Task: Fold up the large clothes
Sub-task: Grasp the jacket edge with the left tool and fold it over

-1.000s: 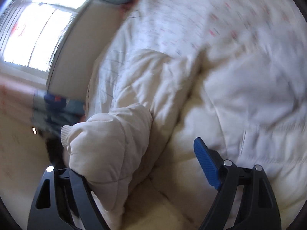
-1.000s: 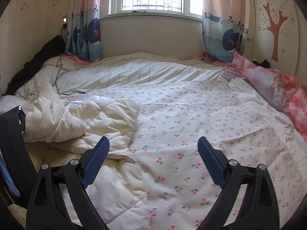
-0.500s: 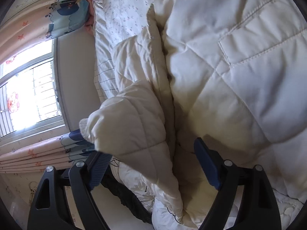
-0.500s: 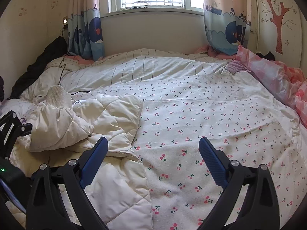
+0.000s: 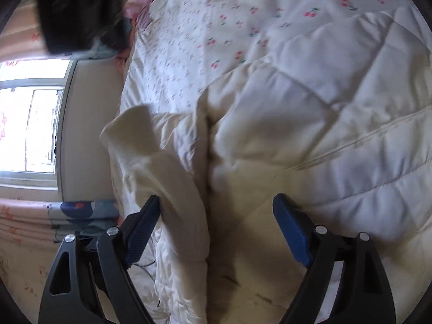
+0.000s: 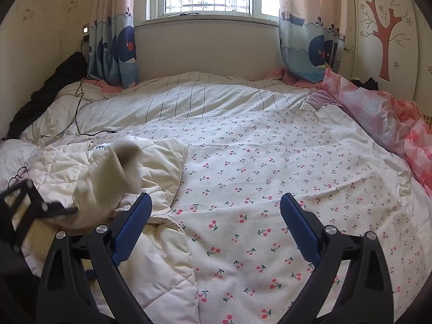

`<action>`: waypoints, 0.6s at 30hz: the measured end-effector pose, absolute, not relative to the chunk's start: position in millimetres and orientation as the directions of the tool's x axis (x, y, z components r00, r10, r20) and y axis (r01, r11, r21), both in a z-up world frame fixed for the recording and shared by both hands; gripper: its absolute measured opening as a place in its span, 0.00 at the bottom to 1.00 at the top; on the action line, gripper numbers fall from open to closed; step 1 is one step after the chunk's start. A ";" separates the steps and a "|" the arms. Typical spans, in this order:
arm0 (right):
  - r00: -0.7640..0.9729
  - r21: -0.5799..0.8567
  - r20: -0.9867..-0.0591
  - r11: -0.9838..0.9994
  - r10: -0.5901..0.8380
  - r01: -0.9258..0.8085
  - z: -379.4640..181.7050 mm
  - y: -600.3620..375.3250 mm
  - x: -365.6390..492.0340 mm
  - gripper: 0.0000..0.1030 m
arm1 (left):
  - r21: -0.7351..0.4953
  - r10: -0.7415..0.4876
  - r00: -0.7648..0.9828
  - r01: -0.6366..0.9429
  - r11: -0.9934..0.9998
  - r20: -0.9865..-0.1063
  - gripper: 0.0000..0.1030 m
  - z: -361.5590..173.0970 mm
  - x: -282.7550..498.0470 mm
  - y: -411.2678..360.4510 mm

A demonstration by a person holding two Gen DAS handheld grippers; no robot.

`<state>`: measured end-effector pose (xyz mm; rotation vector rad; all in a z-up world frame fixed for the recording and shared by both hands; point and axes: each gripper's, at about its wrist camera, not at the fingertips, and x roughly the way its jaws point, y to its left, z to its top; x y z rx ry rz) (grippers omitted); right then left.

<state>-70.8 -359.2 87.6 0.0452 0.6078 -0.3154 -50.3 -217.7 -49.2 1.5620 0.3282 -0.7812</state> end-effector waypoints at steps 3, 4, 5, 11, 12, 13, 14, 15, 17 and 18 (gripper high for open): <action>0.777 -0.069 -0.560 0.950 -0.289 0.304 88.9 -356.8 -71.5 0.90 | 0.739 -0.274 0.699 0.671 -0.068 -0.660 0.79 -45.3 -57.1 -218.1; 0.778 -0.067 -0.559 0.951 -0.287 0.302 89.0 -356.5 -71.2 0.90 | 0.720 -0.298 0.686 0.694 -0.006 -0.664 0.79 -37.5 -56.9 -216.5; 0.779 -0.064 -0.560 0.952 -0.283 0.299 88.7 -356.4 -70.8 0.90 | 0.696 -0.320 0.675 0.715 0.063 -0.665 0.79 -28.8 -56.8 -211.9; 0.779 -0.087 -0.574 0.965 -0.251 0.247 83.4 -336.3 -66.7 0.90 | 0.458 -0.400 0.680 0.720 0.521 -0.614 0.86 21.8 -38.3 -150.7; 0.774 -0.097 -0.585 0.969 -0.240 0.227 80.4 -328.0 -64.9 0.90 | 0.421 -0.386 0.699 0.689 0.590 -0.601 0.90 25.5 -32.5 -138.5; 0.768 -0.109 -0.596 0.972 -0.232 0.208 77.3 -320.7 -62.9 0.90 | 0.385 -0.361 0.721 0.645 0.660 -0.591 0.93 29.2 -24.1 -126.3; 0.758 -0.133 -0.612 0.974 -0.224 0.181 73.0 -310.2 -60.2 0.90 | 0.357 -0.324 0.745 0.593 0.722 -0.583 0.93 30.5 -16.6 -115.0; 0.744 -0.162 -0.630 0.975 -0.223 0.155 67.7 -300.2 -57.6 0.90 | 0.332 -0.272 0.769 0.527 0.783 -0.578 0.93 29.7 -9.5 -101.2; 0.711 -0.241 -0.664 0.966 -0.234 0.093 54.3 -277.0 -51.5 0.90 | 0.309 -0.177 0.799 0.412 0.857 -0.575 0.93 24.0 3.3 -82.9; 0.694 -0.276 -0.677 0.959 -0.246 0.070 46.4 -266.2 -49.1 0.90 | 0.306 -0.142 0.805 0.373 0.876 -0.576 0.93 20.0 5.8 -76.6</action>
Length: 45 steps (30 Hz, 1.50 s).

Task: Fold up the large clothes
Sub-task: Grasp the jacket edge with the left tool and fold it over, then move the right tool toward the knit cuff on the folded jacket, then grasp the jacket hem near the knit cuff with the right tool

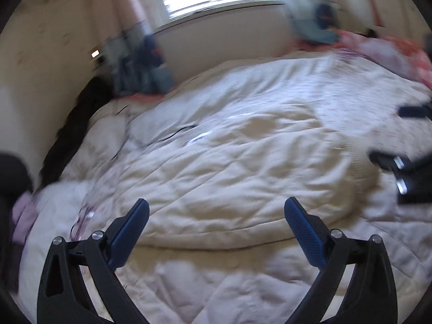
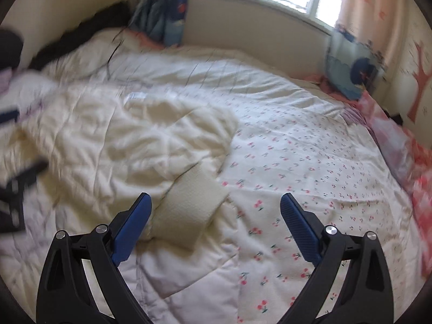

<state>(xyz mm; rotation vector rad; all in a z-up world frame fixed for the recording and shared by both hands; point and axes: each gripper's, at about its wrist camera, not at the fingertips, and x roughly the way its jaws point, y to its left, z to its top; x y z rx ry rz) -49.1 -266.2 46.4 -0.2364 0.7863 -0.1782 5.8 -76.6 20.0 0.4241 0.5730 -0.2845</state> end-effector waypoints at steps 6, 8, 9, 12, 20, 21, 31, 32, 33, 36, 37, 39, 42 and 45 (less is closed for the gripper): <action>0.643 -0.353 -0.723 0.935 -0.254 -0.028 17.3 -233.0 -44.8 0.90 | 0.304 -0.032 0.783 0.278 0.911 -0.622 0.93 -10.2 22.0 -64.7; 0.640 -0.358 -0.726 0.933 -0.254 -0.037 14.4 -229.8 -45.0 0.90 | 0.313 -0.015 0.777 0.270 0.910 -0.629 0.93 -16.4 23.5 -68.7; 0.638 -0.359 -0.728 0.933 -0.253 -0.040 13.1 -228.9 -45.0 0.90 | 0.316 -0.010 0.779 0.266 0.911 -0.627 0.93 -15.9 21.6 -68.3; 0.636 -0.359 -0.730 0.932 -0.250 -0.046 11.8 -226.7 -45.0 0.90 | 0.320 -0.005 0.784 0.258 0.912 -0.620 0.93 -14.9 18.5 -69.2; 0.631 -0.362 -0.734 0.931 -0.250 -0.053 9.6 -223.7 -44.3 0.90 | 0.311 0.001 0.775 0.253 0.916 -0.632 0.93 -16.8 20.7 -66.7; 0.631 -0.363 -0.734 0.930 -0.251 -0.052 9.2 -223.6 -44.6 0.90 | 0.311 0.001 0.774 0.253 0.916 -0.633 0.93 -17.0 20.9 -66.7; 0.619 0.188 -0.778 0.980 0.109 0.064 23.8 -310.1 -40.8 0.90 | 0.237 0.021 0.776 0.167 0.957 -0.631 0.93 3.7 44.8 -19.4; 0.634 0.328 -0.750 0.938 0.188 0.110 23.4 -332.9 -43.1 0.90 | 0.216 0.032 0.772 0.137 0.967 -0.635 0.93 5.8 51.9 -5.1; 0.644 0.413 -0.727 0.901 0.238 0.134 21.0 -345.8 -44.2 0.90 | 0.201 0.046 0.767 0.109 0.974 -0.641 0.93 5.6 58.1 7.5; 0.660 0.569 -0.666 0.809 0.347 0.149 10.3 -362.0 -39.2 0.90 | 0.174 0.091 0.739 0.037 0.984 -0.668 0.93 2.6 77.1 44.5; 0.660 0.543 -0.678 0.826 0.323 0.154 10.8 -357.5 -34.3 0.90 | 0.186 0.114 0.737 0.015 0.983 -0.666 0.93 2.0 80.8 53.0; 0.660 0.450 -0.706 0.882 0.257 0.138 11.8 -338.9 -21.5 0.90 | 0.221 0.181 0.731 -0.042 0.974 -0.658 0.93 2.5 88.6 74.3; 0.627 0.397 -0.742 0.910 0.240 0.122 3.4 -316.2 3.0 0.87 | 0.222 0.221 0.697 -0.091 0.971 -0.682 0.93 -1.7 99.7 103.7; 0.598 0.378 -0.756 0.923 0.265 0.068 -4.9 -300.7 24.9 0.41 | 0.163 0.195 0.668 -0.111 0.980 -0.718 0.93 -5.3 105.4 121.2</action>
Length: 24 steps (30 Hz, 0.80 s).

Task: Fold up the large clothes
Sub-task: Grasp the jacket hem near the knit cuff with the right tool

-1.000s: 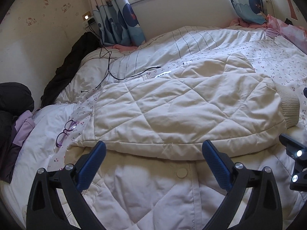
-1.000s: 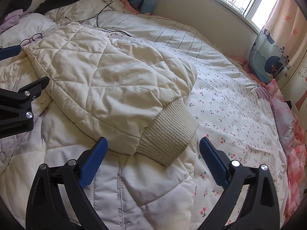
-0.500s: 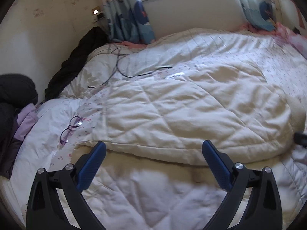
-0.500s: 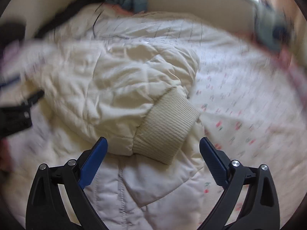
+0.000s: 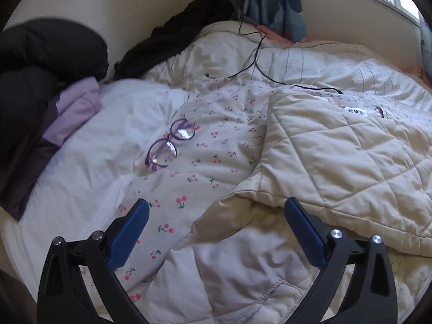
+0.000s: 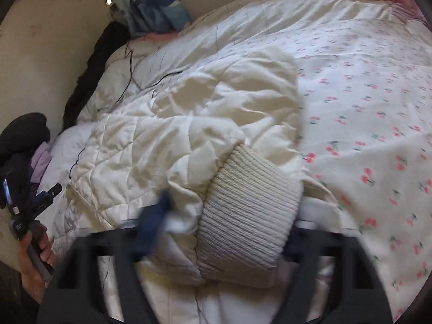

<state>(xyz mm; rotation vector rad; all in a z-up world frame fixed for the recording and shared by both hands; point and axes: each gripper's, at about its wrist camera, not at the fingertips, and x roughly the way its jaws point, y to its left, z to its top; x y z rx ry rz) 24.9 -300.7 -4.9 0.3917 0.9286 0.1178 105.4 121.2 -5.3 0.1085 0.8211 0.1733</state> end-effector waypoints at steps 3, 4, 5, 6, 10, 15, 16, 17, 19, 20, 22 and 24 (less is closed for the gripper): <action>0.644 0.304 -0.731 0.953 0.225 0.012 20.3 -290.4 31.4 0.32 | 0.139 0.179 0.688 -0.114 0.984 -0.704 0.93 1.8 102.7 123.3; 0.672 0.269 -0.711 0.963 0.208 -0.014 35.7 -285.0 29.9 0.31 | 0.138 0.176 0.699 -0.110 0.984 -0.693 0.93 4.9 100.3 120.9; 0.699 0.234 -0.689 0.971 0.194 -0.039 52.9 -279.7 31.7 0.30 | 0.137 0.172 0.711 -0.107 0.985 -0.682 0.93 8.0 98.2 117.9; 0.735 0.200 -0.652 0.977 0.186 -0.069 77.9 -273.3 35.8 0.29 | 0.136 0.170 0.725 -0.105 0.985 -0.667 0.93 11.0 95.4 115.4; 0.863 0.078 -0.475 0.985 0.171 -0.153 169.9 -252.9 49.9 0.27 | 0.127 0.162 0.761 -0.105 0.986 -0.629 0.93 19.4 88.5 108.8; 0.815 0.097 -0.570 0.993 0.107 -0.063 126.8 -281.9 100.6 0.27 | 0.147 0.162 0.733 -0.086 0.985 -0.660 0.93 10.1 94.0 103.1; 0.776 0.121 -0.623 0.992 0.100 -0.031 98.2 -293.2 110.0 0.27 | 0.154 0.164 0.726 -0.081 0.985 -0.667 0.93 8.1 95.4 101.5; 0.724 0.141 -0.683 0.990 0.094 0.004 64.8 -304.6 118.1 0.27 | 0.157 0.161 0.719 -0.072 0.985 -0.676 0.93 6.1 96.8 99.9; 0.613 0.166 -0.784 0.984 0.095 0.059 6.4 -321.8 128.8 0.46 | 0.163 0.158 0.706 -0.061 0.985 -0.690 0.93 1.5 99.2 98.0; 0.585 0.202 -0.802 0.977 0.122 0.073 -12.0 -329.6 128.6 0.50 | 0.164 0.154 0.697 -0.053 0.985 -0.700 0.93 -1.4 101.1 96.8; 0.604 0.282 -0.780 0.953 0.162 0.109 -16.3 -347.0 119.3 0.70 | 0.158 0.146 0.686 -0.046 0.986 -0.713 0.93 -5.2 104.0 98.1; 0.607 0.316 -0.778 0.937 0.164 0.152 -4.0 -361.3 104.7 0.74 | 0.135 0.128 0.681 -0.043 0.990 -0.721 0.93 -5.2 105.0 101.4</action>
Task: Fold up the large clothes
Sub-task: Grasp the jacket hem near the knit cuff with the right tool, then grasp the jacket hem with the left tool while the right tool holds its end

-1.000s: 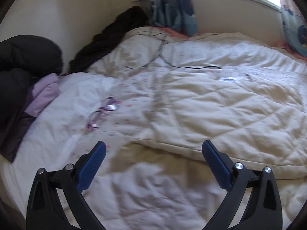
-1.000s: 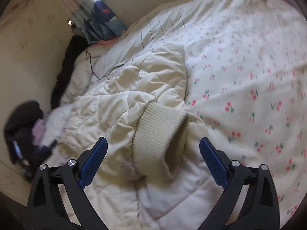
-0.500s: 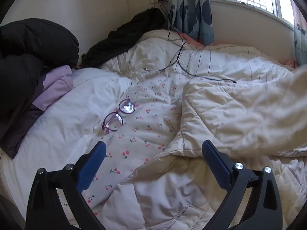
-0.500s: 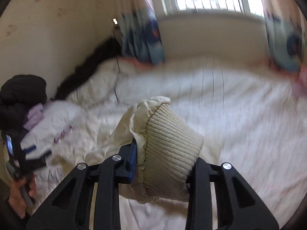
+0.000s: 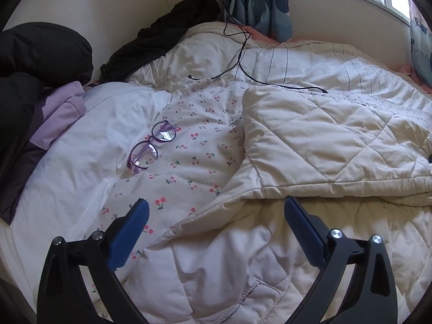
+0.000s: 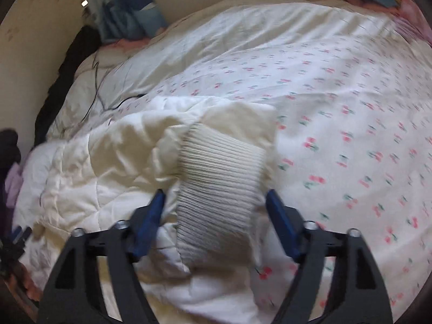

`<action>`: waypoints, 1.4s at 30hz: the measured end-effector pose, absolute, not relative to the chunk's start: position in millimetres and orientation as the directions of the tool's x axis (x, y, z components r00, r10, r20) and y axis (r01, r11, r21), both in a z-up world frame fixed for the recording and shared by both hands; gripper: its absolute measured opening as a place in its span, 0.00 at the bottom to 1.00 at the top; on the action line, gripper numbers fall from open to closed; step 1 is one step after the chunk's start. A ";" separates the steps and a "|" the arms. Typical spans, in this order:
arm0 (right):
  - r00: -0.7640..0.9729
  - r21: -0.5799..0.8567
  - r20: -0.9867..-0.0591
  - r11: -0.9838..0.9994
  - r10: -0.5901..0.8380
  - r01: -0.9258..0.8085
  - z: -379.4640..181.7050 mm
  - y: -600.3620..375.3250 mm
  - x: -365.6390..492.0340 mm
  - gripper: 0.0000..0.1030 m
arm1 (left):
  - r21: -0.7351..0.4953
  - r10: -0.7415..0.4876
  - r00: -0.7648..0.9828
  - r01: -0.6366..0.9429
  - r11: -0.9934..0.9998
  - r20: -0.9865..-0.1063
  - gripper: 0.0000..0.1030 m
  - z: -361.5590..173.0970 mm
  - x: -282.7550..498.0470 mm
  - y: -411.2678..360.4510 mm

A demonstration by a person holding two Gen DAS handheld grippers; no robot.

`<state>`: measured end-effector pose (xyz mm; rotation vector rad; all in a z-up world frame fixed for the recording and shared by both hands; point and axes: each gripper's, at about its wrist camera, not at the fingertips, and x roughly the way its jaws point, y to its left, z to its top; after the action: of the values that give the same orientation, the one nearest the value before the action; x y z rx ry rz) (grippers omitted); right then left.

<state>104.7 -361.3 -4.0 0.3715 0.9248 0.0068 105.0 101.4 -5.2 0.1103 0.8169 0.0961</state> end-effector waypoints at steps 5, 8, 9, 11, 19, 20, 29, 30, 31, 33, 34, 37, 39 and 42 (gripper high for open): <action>0.614 0.358 -0.756 0.929 0.227 0.098 30.0 -383.0 16.4 0.80 | 0.038 0.043 0.693 -0.023 0.999 -0.720 0.93 8.6 96.3 121.0; 0.541 0.413 -0.783 0.907 0.307 0.083 23.4 -393.7 -53.9 0.82 | 0.043 -0.001 0.683 0.048 0.998 -0.730 0.93 15.4 82.5 144.0; 0.517 0.433 -0.789 0.898 0.333 0.083 20.2 -395.3 -73.0 0.82 | 0.058 -0.002 0.676 0.067 0.996 -0.737 0.93 16.4 76.3 154.2; 0.474 0.479 -0.792 0.873 0.385 0.093 7.5 -404.0 -115.9 0.82 | 0.044 -0.044 0.643 0.120 0.992 -0.764 0.93 17.1 60.4 182.3; 0.461 0.671 -0.691 0.731 0.556 0.123 -14.9 -406.0 -210.0 0.83 | -0.293 -0.351 0.416 0.199 0.935 -0.839 0.93 2.8 -11.6 272.8; 0.464 0.688 -0.676 0.716 0.573 0.118 -13.3 -402.7 -215.4 0.83 | -0.337 -0.389 0.393 0.197 0.921 -0.833 0.93 -1.9 -19.6 278.5; 0.391 0.718 -0.659 0.692 0.643 0.071 -8.8 -354.8 -239.2 0.82 | -0.418 -0.481 0.246 0.268 0.868 -0.841 0.93 -41.4 -54.0 256.4; 0.384 0.731 -0.648 0.679 0.658 0.071 -10.6 -350.6 -240.2 0.82 | -0.415 -0.482 0.248 0.279 0.866 -0.840 0.93 -40.2 -55.6 253.6; 0.382 0.747 -0.631 0.662 0.675 0.063 -10.6 -345.6 -243.0 0.82 | -0.420 -0.491 0.253 0.288 0.861 -0.833 0.93 -37.5 -57.8 251.3; 0.394 0.764 -0.602 0.645 0.694 0.030 -6.4 -337.8 -248.6 0.80 | -0.428 -0.509 0.264 0.310 0.849 -0.819 0.93 -29.9 -62.1 248.3; 0.398 0.758 -0.603 0.652 0.691 0.017 -3.7 -334.4 -250.1 0.76 | -0.419 -0.504 0.270 0.316 0.851 -0.820 0.92 -27.6 -62.0 248.0; 0.371 0.760 -0.609 0.650 0.701 0.017 -7.6 -327.9 -245.3 0.61 | -0.356 -0.431 0.236 0.301 0.885 -0.871 0.81 -38.0 -56.5 244.3; 0.359 0.731 -0.644 0.682 0.676 0.027 -10.1 -325.0 -242.0 0.41 | -0.310 -0.381 0.218 0.300 0.902 -0.898 0.71 -46.0 -56.2 243.2; 0.380 0.736 -0.640 0.675 0.668 0.053 -14.9 -329.3 -242.5 0.13 | -0.283 -0.353 0.225 0.292 0.914 -0.908 0.37 -45.6 -58.4 242.9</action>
<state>-242.5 -329.3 -14.9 0.7589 1.1304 0.4444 -58.4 242.9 -45.6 -0.0565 1.2682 -0.4452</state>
